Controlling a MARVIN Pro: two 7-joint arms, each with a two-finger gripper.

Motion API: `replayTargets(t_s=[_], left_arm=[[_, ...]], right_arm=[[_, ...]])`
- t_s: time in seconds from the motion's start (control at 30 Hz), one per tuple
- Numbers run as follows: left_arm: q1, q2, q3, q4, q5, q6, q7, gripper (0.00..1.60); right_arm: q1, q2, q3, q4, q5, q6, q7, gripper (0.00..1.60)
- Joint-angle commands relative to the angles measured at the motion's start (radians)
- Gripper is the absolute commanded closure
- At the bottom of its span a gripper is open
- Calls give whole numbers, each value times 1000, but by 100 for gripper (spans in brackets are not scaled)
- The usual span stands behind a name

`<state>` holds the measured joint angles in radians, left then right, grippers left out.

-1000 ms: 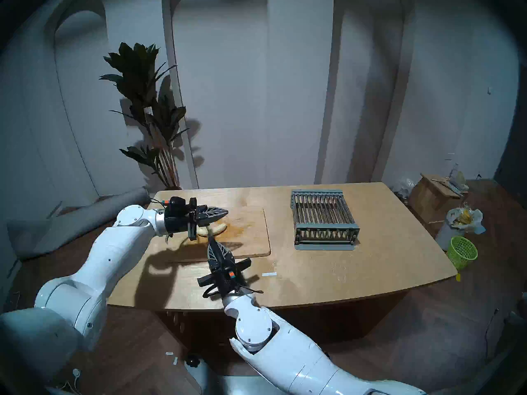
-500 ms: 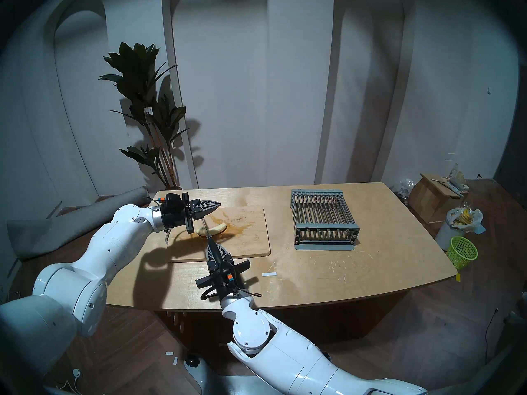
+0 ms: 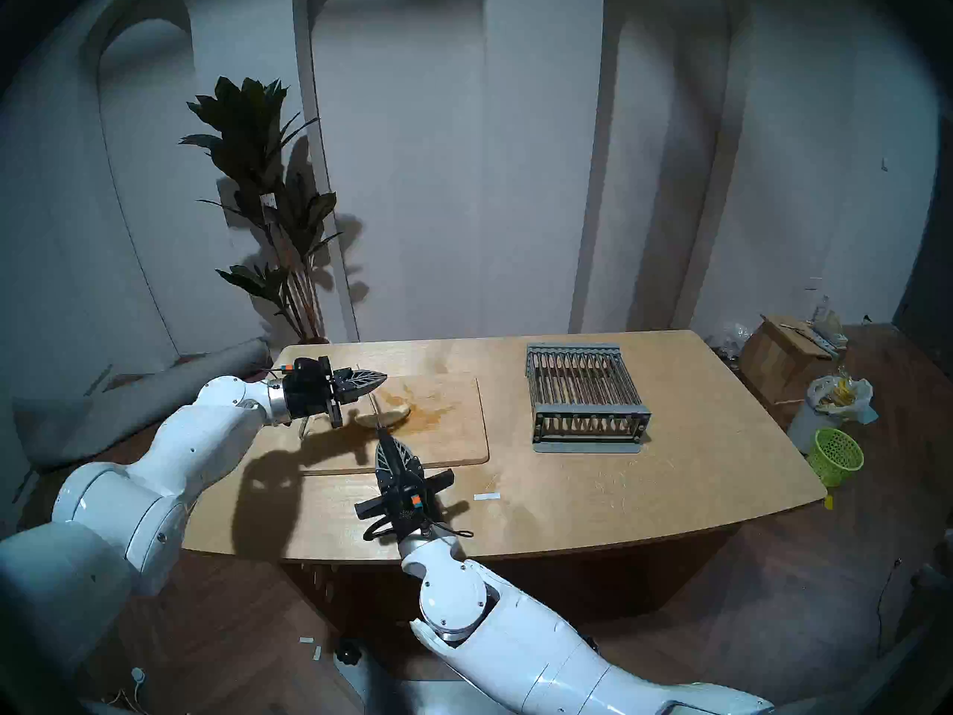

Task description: Cut the banana into four pieces on the cutting board

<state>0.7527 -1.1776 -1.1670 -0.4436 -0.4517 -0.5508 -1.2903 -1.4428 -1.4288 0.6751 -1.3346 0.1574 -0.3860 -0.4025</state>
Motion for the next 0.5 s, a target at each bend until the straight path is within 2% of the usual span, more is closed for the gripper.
replayTargets(t_s=[0.0,0.47], left_arm=[[-46,5,27,-11,-23,-15,-98,160],[-50,21,108,2,-72,-32,-81,160]], right_arm=[[17,-12,1,-21,6,-7,3,160],[29,13,-57,-32,56,-4,-24,160]])
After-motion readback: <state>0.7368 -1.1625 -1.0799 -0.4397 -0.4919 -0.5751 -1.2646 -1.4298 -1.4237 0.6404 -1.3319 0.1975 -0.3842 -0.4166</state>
